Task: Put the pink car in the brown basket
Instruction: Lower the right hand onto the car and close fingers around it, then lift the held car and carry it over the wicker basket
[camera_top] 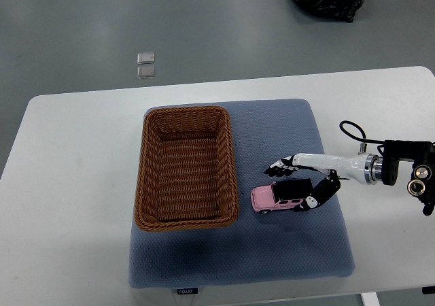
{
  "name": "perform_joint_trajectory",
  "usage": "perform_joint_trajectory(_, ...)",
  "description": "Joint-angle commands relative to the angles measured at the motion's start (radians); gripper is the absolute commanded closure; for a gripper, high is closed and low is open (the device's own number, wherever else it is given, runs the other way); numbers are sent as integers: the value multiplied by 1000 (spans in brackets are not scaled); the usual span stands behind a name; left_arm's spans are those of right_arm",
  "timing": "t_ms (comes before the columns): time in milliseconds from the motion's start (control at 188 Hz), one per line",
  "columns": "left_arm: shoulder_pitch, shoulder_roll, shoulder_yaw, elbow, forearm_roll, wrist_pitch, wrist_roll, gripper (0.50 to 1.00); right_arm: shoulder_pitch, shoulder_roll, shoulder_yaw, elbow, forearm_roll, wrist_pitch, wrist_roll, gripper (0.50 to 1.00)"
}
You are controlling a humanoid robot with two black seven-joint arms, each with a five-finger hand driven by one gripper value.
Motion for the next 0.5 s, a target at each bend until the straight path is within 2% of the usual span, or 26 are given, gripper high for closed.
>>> perform_joint_trajectory(0, 0, 0, 0, 1, -1, 0, 0, 500, 0, 4, -1, -5, 0, -2, 0, 703)
perform_joint_trajectory(303, 0, 0, 0, 2, 1, 0, 0, 500, -22, 33, -1, -38, -32, -12, 14, 775)
perform_joint_trajectory(340, 0, 0, 0, 2, -1, 0, 0, 500, -22, 33, -1, -38, -34, -12, 15, 814)
perform_joint_trajectory(378, 0, 0, 0, 2, -1, 0, 0, 500, -22, 31, -1, -38, -41, -13, 18, 881)
perform_joint_trajectory(473, 0, 0, 0, 2, 1, 0, 0, 500, -20, 30, -1, -38, -57, -27, 29, 989)
perform_joint_trajectory(495, 0, 0, 0, 2, -1, 0, 0, 500, -19, 28, -1, -37, -57, -30, 31, 1000)
